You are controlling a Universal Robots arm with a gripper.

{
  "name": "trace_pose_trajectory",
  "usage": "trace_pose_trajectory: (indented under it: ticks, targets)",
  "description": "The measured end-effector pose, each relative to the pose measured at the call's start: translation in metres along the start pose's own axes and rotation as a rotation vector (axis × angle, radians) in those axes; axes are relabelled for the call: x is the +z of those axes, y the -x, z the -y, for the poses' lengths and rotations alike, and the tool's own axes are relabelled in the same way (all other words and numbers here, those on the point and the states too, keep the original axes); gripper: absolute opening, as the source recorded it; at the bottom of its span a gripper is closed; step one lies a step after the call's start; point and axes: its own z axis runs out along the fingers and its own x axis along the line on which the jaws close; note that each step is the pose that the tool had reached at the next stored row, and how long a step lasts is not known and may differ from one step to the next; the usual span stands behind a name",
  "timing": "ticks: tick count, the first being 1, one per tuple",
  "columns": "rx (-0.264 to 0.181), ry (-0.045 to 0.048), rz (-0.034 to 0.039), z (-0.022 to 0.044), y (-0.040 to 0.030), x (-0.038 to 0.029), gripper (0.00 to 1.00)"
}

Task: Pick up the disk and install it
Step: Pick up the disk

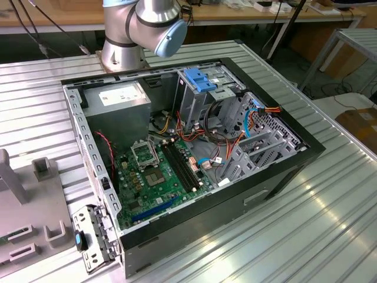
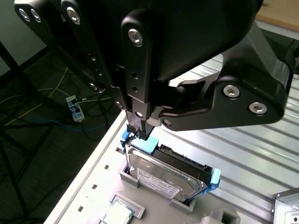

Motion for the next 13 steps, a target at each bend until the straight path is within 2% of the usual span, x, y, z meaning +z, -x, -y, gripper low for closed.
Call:
trace_pose_trajectory:
  ticks: [2, 4, 7, 13]
  targets:
    - [-0.016, 0.0004, -0.0008, 0.0, -0.0001, 0.0, 0.11]
    - [-0.086, 0.0021, -0.0038, 0.0, -0.0001, 0.0001, 0.11]
    - [-0.233, 0.0056, -0.0105, 0.0, 0.0, 0.0, 0.11]
    - [-0.47, 0.0088, -0.0215, 0.0, 0.0, 0.0, 0.11]
